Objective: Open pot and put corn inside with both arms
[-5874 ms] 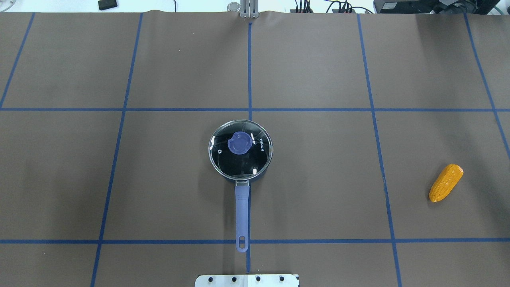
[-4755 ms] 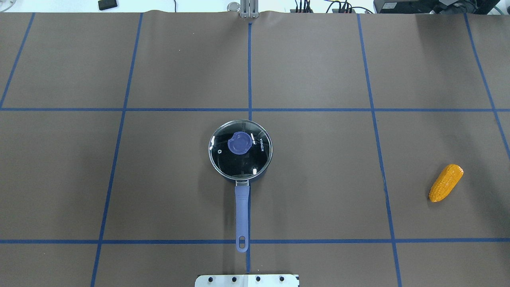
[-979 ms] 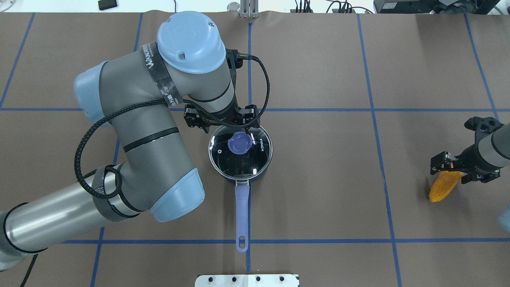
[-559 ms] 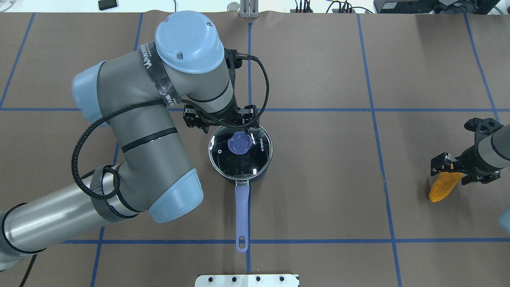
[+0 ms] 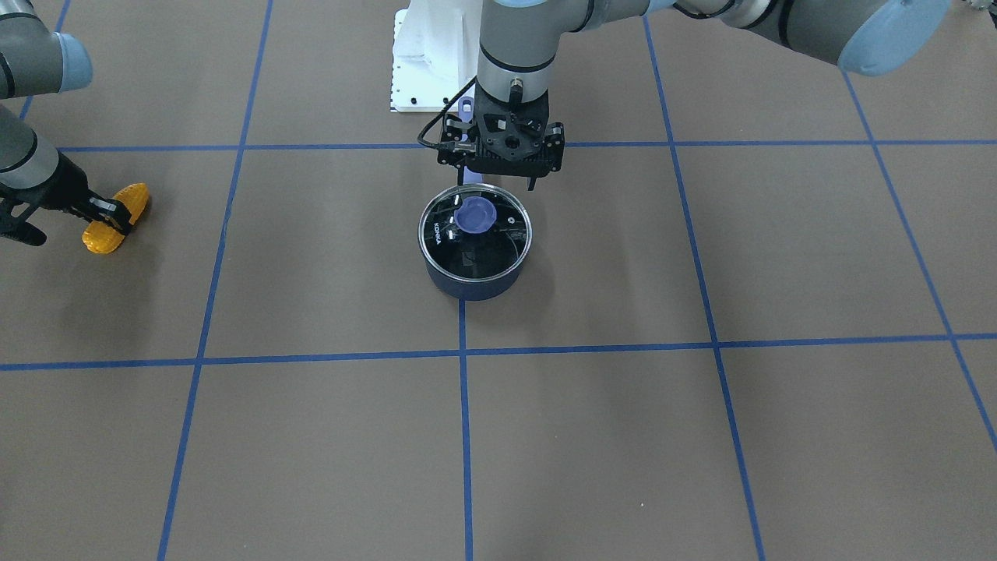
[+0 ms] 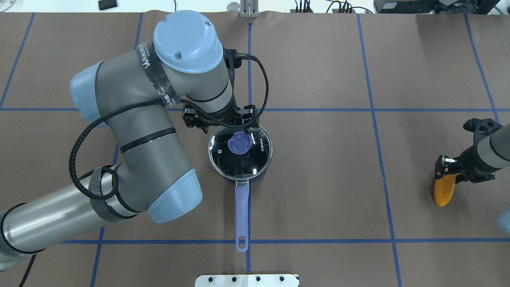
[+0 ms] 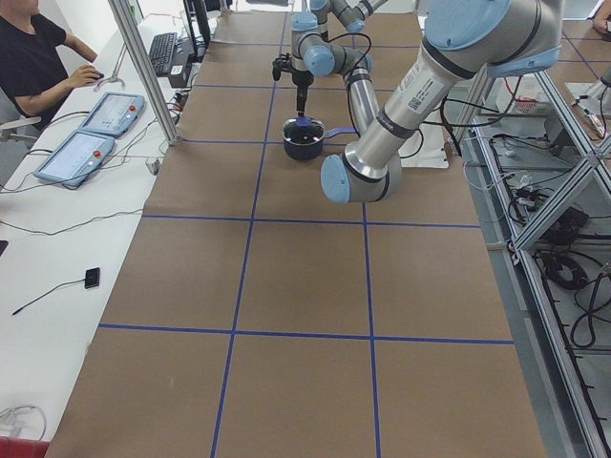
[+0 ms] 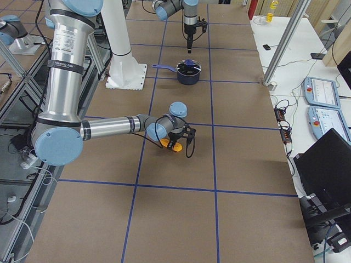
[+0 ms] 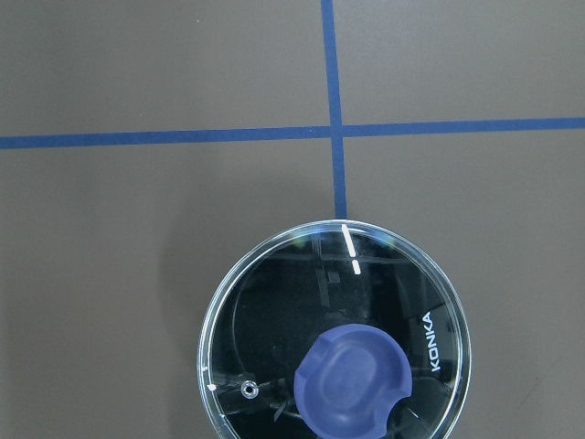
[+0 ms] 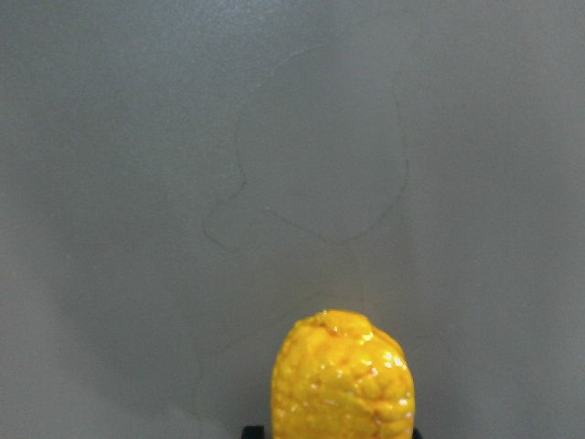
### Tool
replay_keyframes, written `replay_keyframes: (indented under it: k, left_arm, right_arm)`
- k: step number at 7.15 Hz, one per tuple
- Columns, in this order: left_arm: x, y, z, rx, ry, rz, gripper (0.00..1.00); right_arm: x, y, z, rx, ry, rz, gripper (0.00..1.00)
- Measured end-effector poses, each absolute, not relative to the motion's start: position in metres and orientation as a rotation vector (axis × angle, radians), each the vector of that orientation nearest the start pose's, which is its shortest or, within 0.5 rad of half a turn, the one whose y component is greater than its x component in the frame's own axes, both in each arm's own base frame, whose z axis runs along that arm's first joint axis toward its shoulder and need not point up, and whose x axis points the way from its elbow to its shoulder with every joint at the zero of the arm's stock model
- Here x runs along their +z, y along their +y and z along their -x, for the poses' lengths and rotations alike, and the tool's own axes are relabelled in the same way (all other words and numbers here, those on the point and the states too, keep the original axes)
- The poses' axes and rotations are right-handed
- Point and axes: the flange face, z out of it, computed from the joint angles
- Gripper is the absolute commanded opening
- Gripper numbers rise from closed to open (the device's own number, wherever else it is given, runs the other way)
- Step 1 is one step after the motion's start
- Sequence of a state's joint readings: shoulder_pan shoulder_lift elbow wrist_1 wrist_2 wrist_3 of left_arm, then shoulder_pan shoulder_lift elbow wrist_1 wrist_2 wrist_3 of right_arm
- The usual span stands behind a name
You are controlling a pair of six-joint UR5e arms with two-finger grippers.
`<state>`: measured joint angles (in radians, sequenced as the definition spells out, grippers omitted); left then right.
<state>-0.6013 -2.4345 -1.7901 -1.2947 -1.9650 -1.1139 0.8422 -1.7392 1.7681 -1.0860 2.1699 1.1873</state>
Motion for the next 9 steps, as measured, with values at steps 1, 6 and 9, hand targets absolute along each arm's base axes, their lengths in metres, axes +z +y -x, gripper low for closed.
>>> replay_keyframes:
  k: [1,6,9]
  left_arm:
    - [0.084,-0.442,-0.476,0.023,0.874,-0.08,0.99]
    - [0.087,-0.436,-0.488,0.009,0.871,-0.061,0.99]
    - [0.099,-0.449,-0.512,0.011,0.892,-0.07,0.99]
  right_arm:
    - [0.591,-0.386,0.242,0.28,-0.75,0.193,0.51]
    - [0.574,-0.393,0.249,0.252,-0.786,0.191,0.47]
    - [0.551,-0.406,0.258,0.236,-0.828,0.182,0.46]
